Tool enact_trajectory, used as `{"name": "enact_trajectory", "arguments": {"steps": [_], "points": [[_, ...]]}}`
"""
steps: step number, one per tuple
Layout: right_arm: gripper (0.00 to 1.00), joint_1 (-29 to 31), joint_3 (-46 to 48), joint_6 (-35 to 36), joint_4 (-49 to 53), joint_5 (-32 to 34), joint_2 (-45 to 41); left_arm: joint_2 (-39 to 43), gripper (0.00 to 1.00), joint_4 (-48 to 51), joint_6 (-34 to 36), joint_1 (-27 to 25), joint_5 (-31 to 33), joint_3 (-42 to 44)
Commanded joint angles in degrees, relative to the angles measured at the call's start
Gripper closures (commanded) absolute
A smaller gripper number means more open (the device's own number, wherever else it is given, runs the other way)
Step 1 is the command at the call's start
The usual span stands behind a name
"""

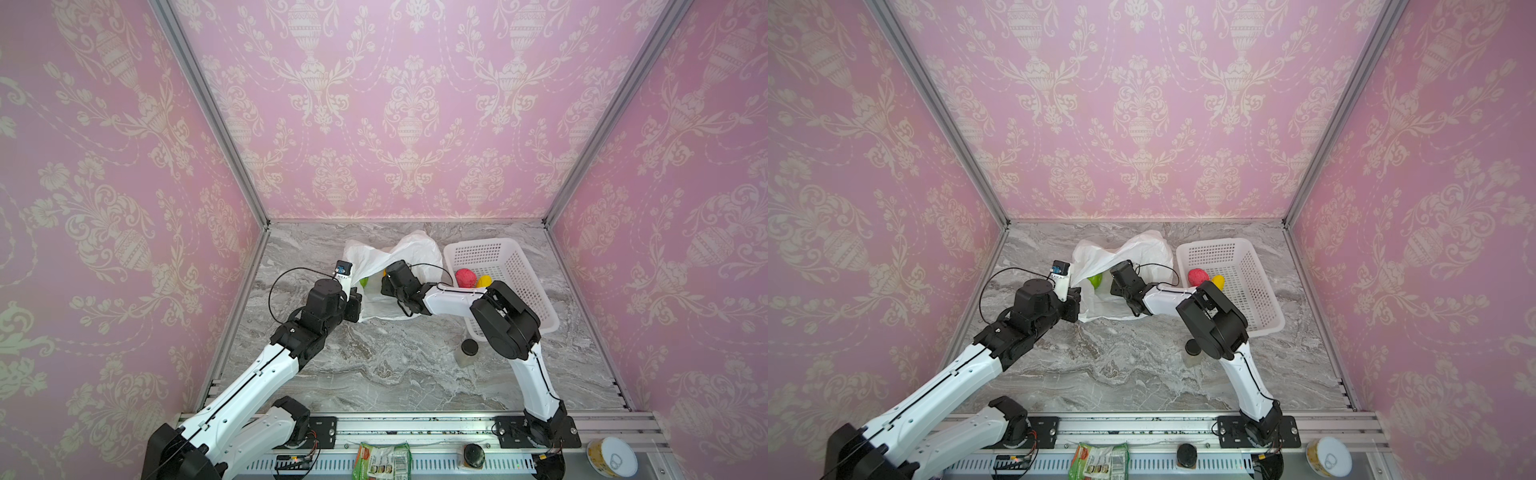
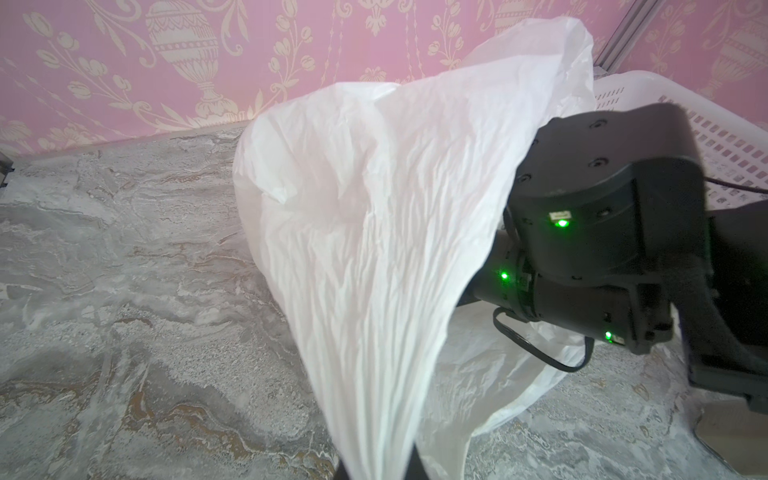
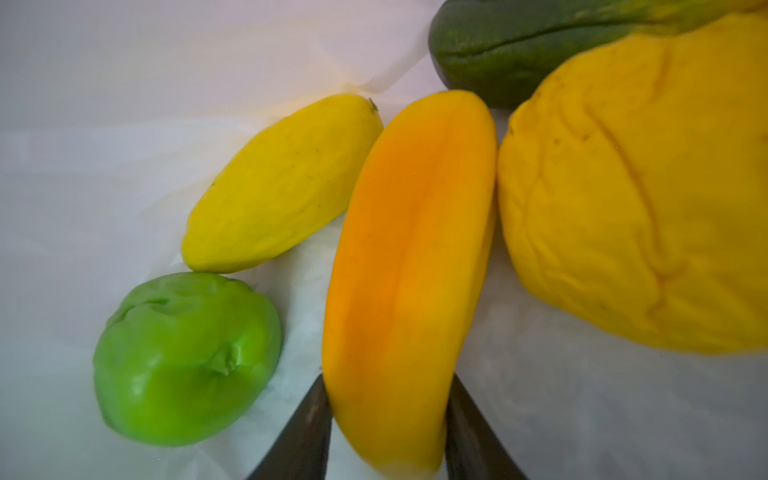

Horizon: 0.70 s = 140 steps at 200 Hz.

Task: Untie the knot of the plastic bag and take out the fruit
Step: 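Lower the right gripper and grasp the orange-yellow pepper, then lift the orange-yellow pepper out and carry it over the basket with the right gripper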

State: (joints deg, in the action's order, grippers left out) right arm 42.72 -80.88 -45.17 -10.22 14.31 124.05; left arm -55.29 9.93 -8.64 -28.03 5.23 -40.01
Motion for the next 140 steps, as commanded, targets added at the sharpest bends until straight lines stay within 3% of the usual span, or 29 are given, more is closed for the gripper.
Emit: {"name": "enact_trajectory", "arguments": {"steps": [1, 82, 140], "points": [[0.60, 0.0, 2.3, 2.9, -1.7, -1.7, -5.9, -0.1, 1.00, 0.6, 0.5, -0.4, 2.1, -0.7], [0.64, 7.8, 18.9, 7.4, -7.3, -2.7, -22.8, -0.2, 1.00, 0.6, 0.3, -0.4, 4.3, -0.7], [0.73, 18.1, 21.7, 20.0, -13.1, -4.4, -30.2, 0.3, 1.00, 0.6, 0.0, -0.4, 5.5, -0.3]]}}
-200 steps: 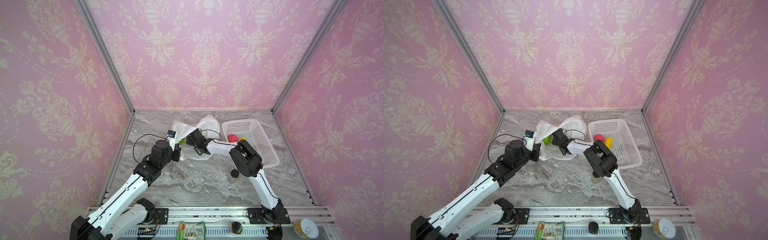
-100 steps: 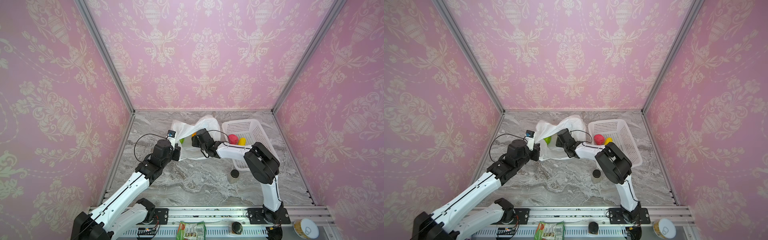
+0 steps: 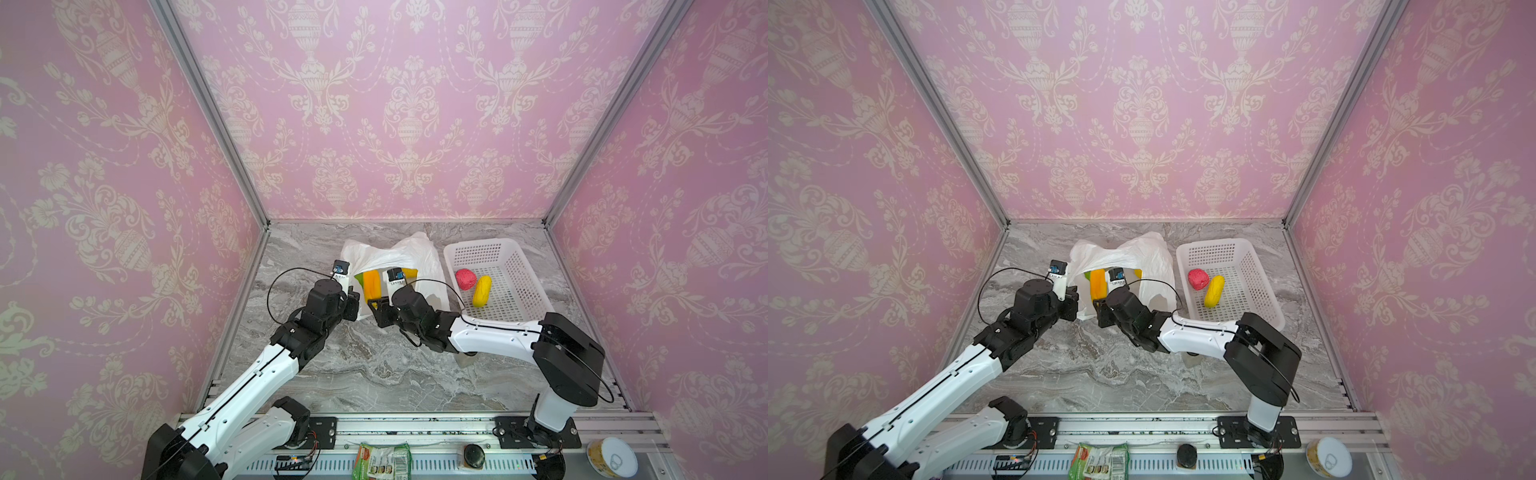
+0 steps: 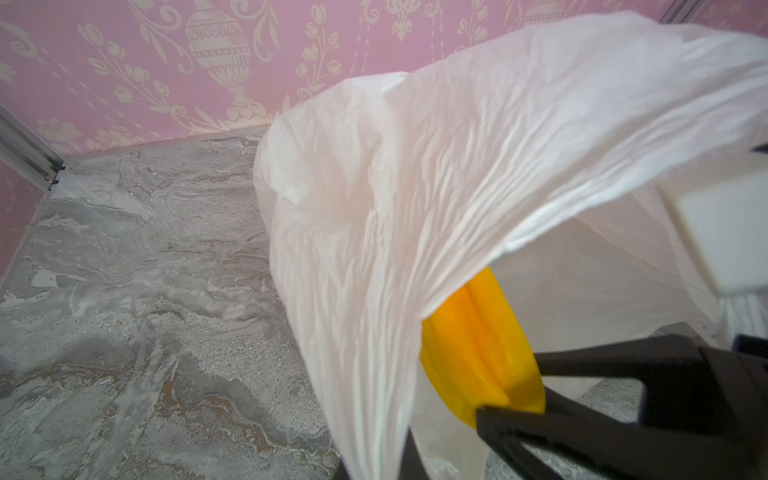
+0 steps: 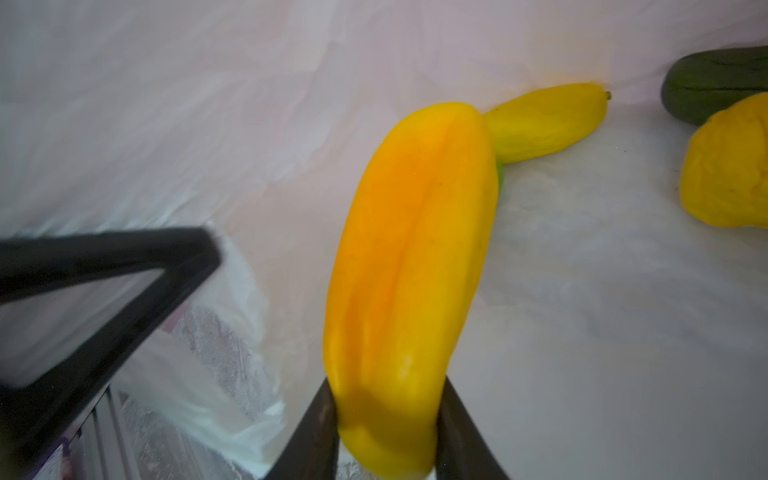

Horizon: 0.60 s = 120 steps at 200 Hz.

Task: Untie the knot of the plastic bag and take out the fruit
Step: 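Lift the orange-yellow pepper out and carry it over the basket with the right gripper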

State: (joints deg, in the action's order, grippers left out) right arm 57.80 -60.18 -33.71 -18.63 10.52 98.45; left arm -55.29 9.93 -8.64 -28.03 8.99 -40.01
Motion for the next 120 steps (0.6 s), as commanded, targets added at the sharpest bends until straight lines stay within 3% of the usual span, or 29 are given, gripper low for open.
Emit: {"name": "enact_trajectory", "arguments": {"steps": [1, 37, 91, 120], "points": [[0.73, 3.2, 1.1, 8.8, -4.8, -0.6, -4.7, 0.3, 1.00, 0.6, 0.0, -0.4, 1.8, -0.3], [0.76, 5.6, 7.2, 17.5, -10.2, 1.5, -12.8, -0.1, 1.00, 1.0, -0.1, -0.4, 2.7, -0.6], [0.76, 5.0, 20.2, 26.4, -16.1, 11.9, -28.0, -0.7, 1.00, 0.9, -0.2, -0.3, 3.1, -0.6], [0.77, 0.8, 24.1, 24.5, -12.5, 20.0, -36.4, -0.6, 1.00, 0.9, -0.2, -0.2, 3.2, -0.7]]}}
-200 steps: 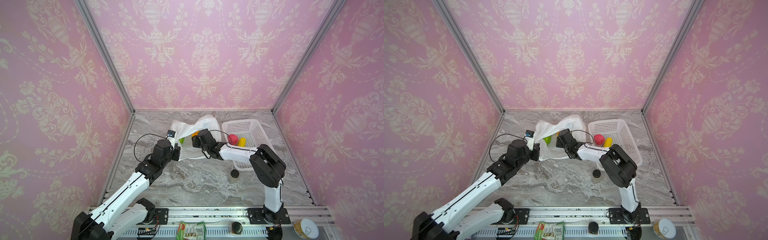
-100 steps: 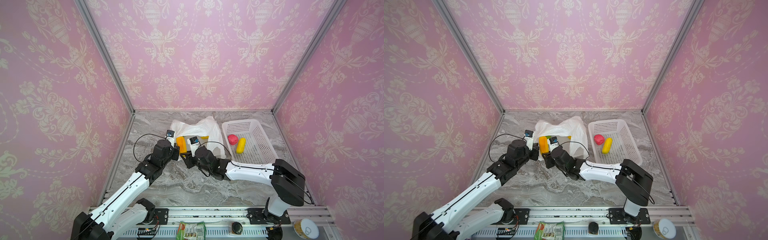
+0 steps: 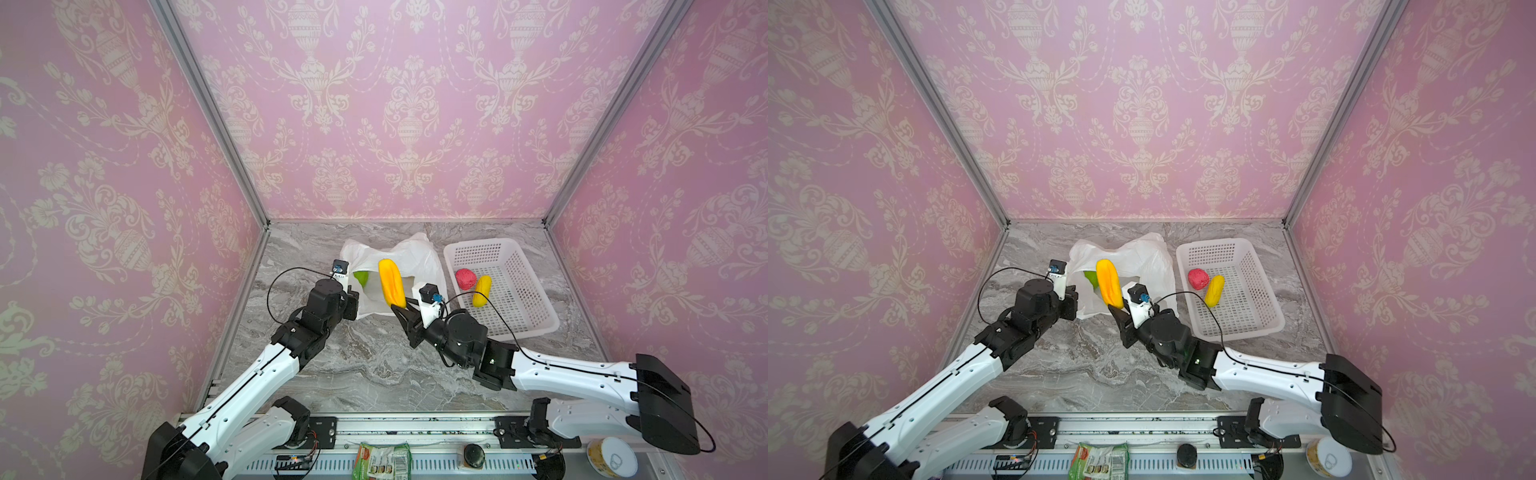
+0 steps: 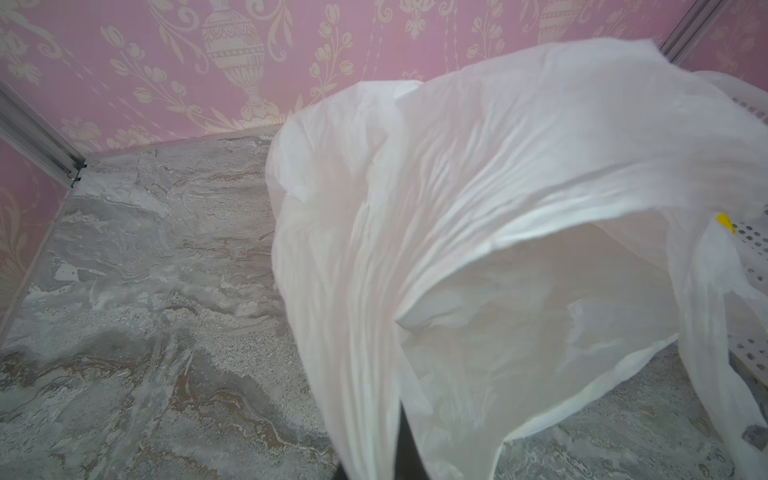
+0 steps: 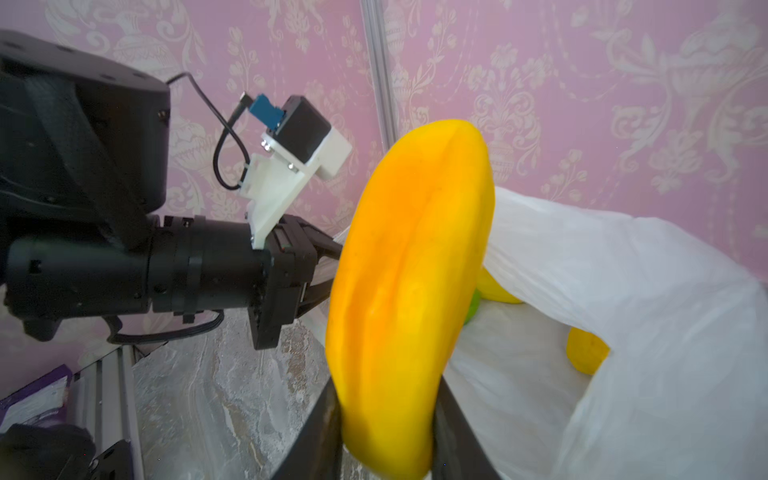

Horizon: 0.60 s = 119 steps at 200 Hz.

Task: Untie the knot of the plastic bag and take out the fruit
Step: 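Lift the orange-yellow pepper out and carry it over the basket with the right gripper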

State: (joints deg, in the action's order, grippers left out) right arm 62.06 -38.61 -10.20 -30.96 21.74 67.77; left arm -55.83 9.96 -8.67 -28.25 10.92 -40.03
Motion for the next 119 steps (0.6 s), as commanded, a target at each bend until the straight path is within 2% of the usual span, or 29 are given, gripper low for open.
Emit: {"name": "enact_trajectory", "arguments": {"steps": [1, 27, 67, 88, 119], "points": [[0.77, -3.9, 2.7, 0.6, 0.2, 9.0, -5.9, 0.0, 1.00, 0.8, -0.1, 0.0, 1.3, -0.7], [0.79, -15.1, 5.4, -9.1, 9.3, 7.4, -14.5, -0.3, 1.00, 0.8, -0.2, -0.1, 1.3, -0.7], [0.76, -27.9, 8.1, -18.1, 23.3, 12.3, -23.5, -0.6, 1.00, 1.1, -0.1, -0.1, 1.2, -0.9], [0.74, -35.0, 8.4, -23.4, 28.6, 10.9, -23.2, -0.7, 1.00, 1.0, -0.2, -0.1, 1.0, -0.9], [0.74, -46.7, 7.7, -27.2, 30.3, 0.4, -16.3, -1.3, 1.00, 1.2, -0.1, 0.0, 1.0, -1.1]]}}
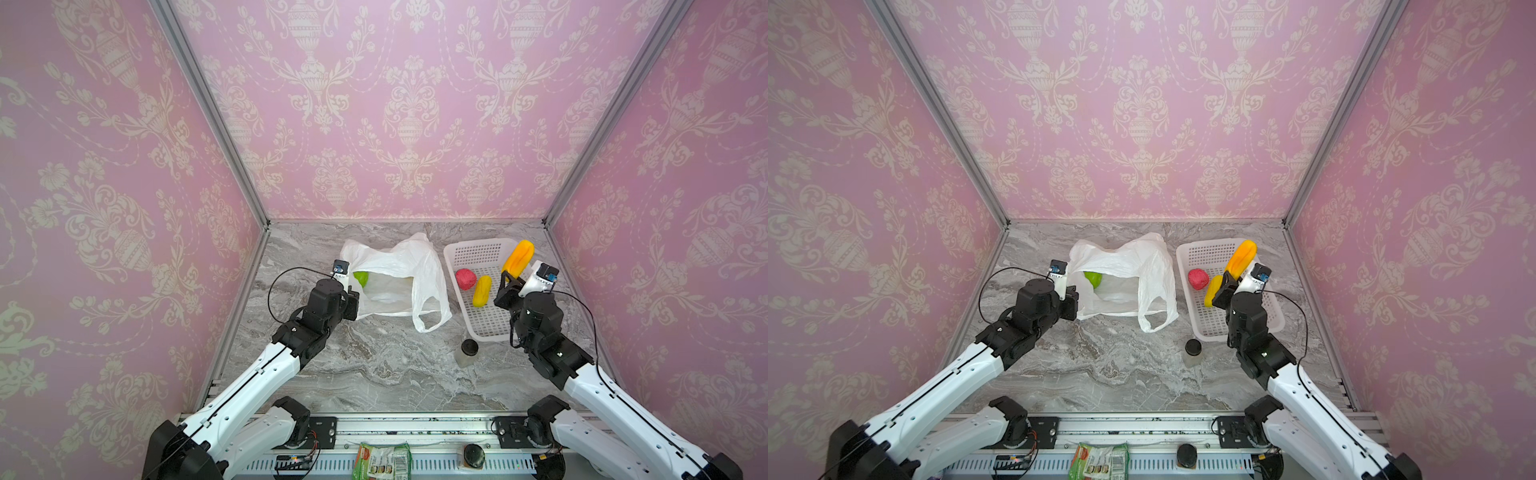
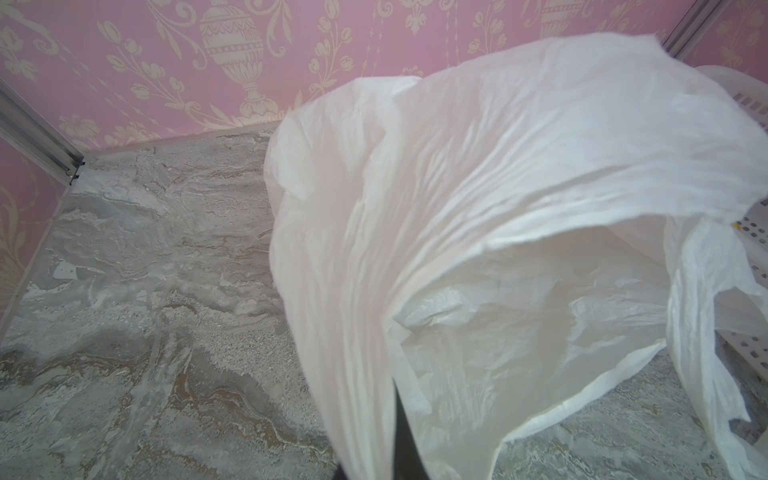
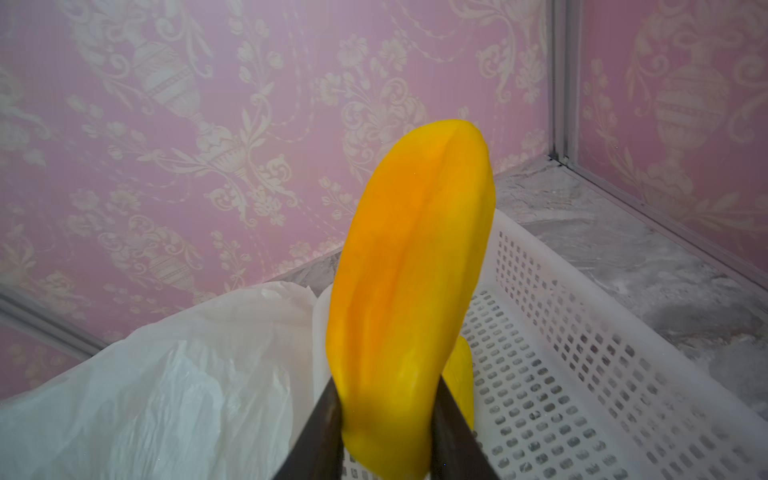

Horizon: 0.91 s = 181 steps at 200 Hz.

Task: Untie the knot of the plastic bag and take out the fruit
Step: 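Lift the orange-yellow pepper out and carry it over the basket with the right gripper, then open the right gripper to drop the pepper into the basket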

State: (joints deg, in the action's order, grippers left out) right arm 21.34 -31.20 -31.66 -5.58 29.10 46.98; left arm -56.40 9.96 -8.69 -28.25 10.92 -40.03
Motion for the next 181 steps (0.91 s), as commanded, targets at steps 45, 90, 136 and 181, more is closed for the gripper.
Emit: {"name": "enact_trajectory", "arguments": {"steps": [45, 90, 136, 181], "points": [[0.74, -16.2, -6.3, -5.5, 6.7, -21.2, 20.0, -0.3, 1.00, 1.3, -0.2, 0.0, 1.1, -1.2], [0.69, -19.3, -10.7, -3.0, 6.3, -23.0, 33.0, -0.8, 1.00, 1.5, -0.1, 0.0, 1.3, -1.3], [0.74, -21.6, -17.4, 0.2, 7.0, -28.4, 44.2, -1.4, 1.00, 1.4, -0.1, -0.1, 1.2, -1.3], [0.70, -22.2, -24.9, 1.3, 9.1, -27.7, 51.0, -0.9, 1.00, 1.2, -0.1, -0.1, 1.3, -1.3]]}}
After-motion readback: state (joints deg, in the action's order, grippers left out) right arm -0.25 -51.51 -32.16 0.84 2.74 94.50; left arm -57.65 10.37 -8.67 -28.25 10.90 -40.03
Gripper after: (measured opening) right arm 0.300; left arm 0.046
